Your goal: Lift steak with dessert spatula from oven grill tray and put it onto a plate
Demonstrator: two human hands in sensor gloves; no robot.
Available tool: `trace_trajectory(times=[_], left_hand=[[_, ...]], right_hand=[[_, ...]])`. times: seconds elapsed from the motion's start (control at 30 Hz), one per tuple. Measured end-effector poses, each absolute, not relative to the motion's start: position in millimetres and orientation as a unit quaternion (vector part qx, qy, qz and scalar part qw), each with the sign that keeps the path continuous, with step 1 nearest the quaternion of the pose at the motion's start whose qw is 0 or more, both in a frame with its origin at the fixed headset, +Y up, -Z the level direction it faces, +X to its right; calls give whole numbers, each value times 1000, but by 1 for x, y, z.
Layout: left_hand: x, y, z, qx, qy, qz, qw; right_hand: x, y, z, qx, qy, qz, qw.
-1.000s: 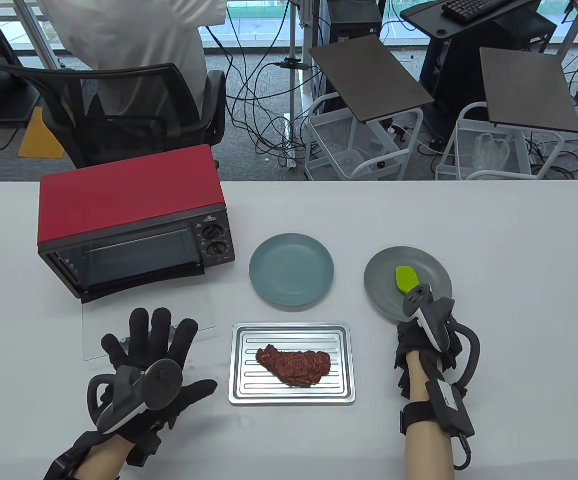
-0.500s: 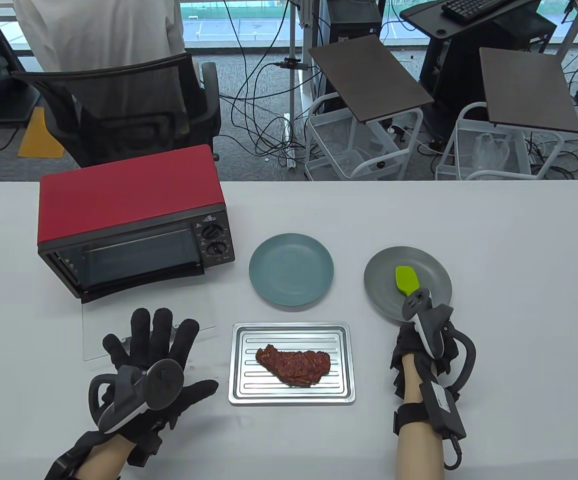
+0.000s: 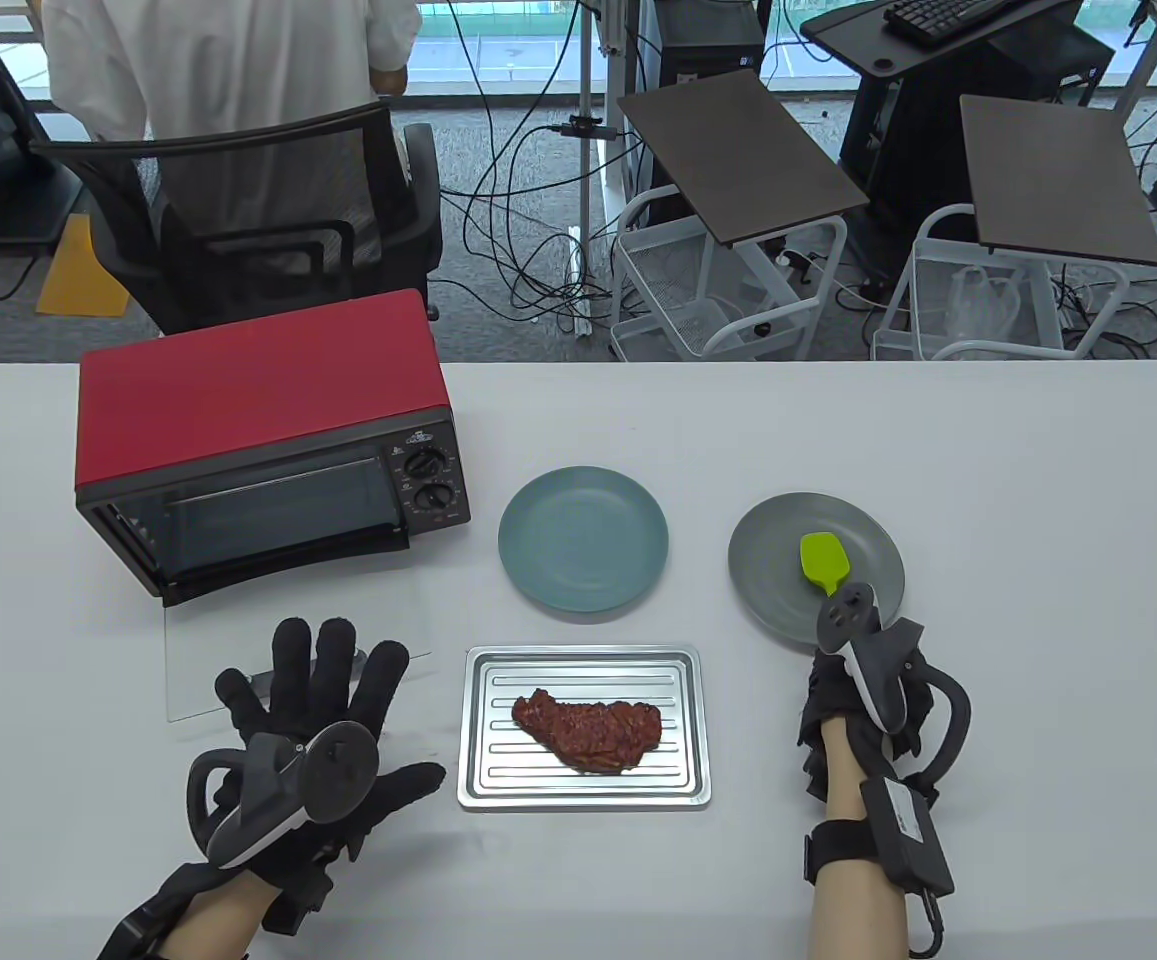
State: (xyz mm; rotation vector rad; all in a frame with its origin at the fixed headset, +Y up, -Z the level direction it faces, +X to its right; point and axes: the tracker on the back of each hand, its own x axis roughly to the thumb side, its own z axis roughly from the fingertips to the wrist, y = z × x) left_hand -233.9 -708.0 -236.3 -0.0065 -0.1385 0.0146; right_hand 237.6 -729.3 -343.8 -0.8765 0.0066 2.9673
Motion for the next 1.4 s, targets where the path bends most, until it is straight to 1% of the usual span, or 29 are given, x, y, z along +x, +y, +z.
trace_trajectory(times=[0.27, 0.37, 0.4, 0.5, 0.53, 0.63, 0.67, 0.77, 1.03, 1.23, 1.4], left_hand=[[-226, -711, -237, -9, -74, 15, 997], [-222, -714, -238, -11, -78, 26, 997], [-220, -716, -239, -18, -85, 40, 995], [-217, -726, -242, -18, -84, 85, 993], [-216, -729, -245, -35, -88, 101, 990], [-212, -742, -251, -68, -77, 156, 982], [-211, -746, -253, -78, -75, 159, 981], [-208, -761, -258, -126, -71, 146, 979], [-204, -784, -264, -197, -64, 124, 970], [-201, -791, -264, -219, -70, 113, 967], [-205, -798, -267, -250, -59, 124, 959]], right_hand=[[247, -672, -328, -228, -55, 972, 3], [251, -656, -320, -212, -72, 975, 0], [253, -648, -316, -205, -76, 976, -2], [257, -638, -307, -193, -84, 978, 0], [260, -635, -302, -185, -91, 978, 2], [265, -630, -290, -169, -106, 980, 21], [266, -630, -288, -167, -106, 980, 23], [268, -629, -278, -136, -106, 985, 18], [265, -632, -262, -87, -101, 991, 7], [256, -638, -257, -55, -95, 994, 4], [250, -646, -255, -45, -63, 997, -10]])
